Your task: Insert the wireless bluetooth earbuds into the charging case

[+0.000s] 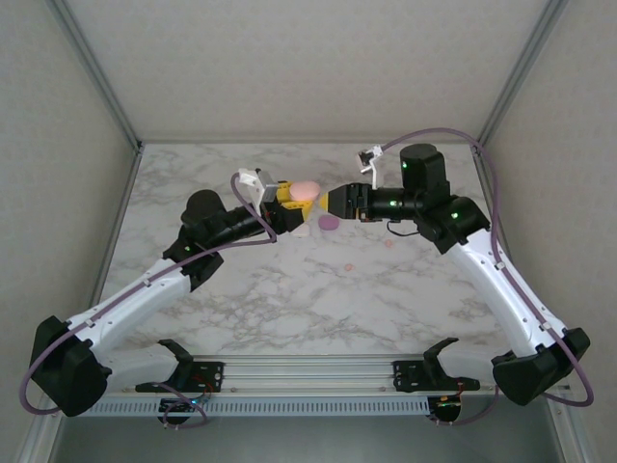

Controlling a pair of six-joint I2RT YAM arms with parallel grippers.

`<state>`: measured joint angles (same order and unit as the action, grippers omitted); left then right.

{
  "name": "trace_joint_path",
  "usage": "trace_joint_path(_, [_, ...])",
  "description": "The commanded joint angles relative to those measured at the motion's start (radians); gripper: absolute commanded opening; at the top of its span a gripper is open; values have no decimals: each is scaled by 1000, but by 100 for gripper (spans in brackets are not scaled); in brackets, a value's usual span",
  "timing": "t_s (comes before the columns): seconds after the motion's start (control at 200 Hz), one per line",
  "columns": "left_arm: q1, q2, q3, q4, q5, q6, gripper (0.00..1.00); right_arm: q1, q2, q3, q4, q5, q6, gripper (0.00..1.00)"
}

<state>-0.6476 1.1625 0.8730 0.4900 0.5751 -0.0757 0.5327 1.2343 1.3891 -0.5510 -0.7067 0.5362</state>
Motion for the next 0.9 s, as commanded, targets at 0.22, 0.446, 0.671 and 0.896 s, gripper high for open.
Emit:
trace_joint_path(0.22, [-8, 9, 7, 36, 56, -18, 23, -2, 23, 45, -10, 12, -33, 62])
trace_joint_path(0.446, [-10, 10, 18, 22, 76, -10, 23, -2, 38, 50, -7, 30, -24, 61])
trace_joint_path(0.671, [-14, 5, 34, -27, 107, 19, 23, -2, 29, 48, 43, 63, 10, 62])
trace_joint_path(0.896, [-17, -3, 37, -54, 114, 34, 23, -3, 34, 57, 70, 99, 31, 63])
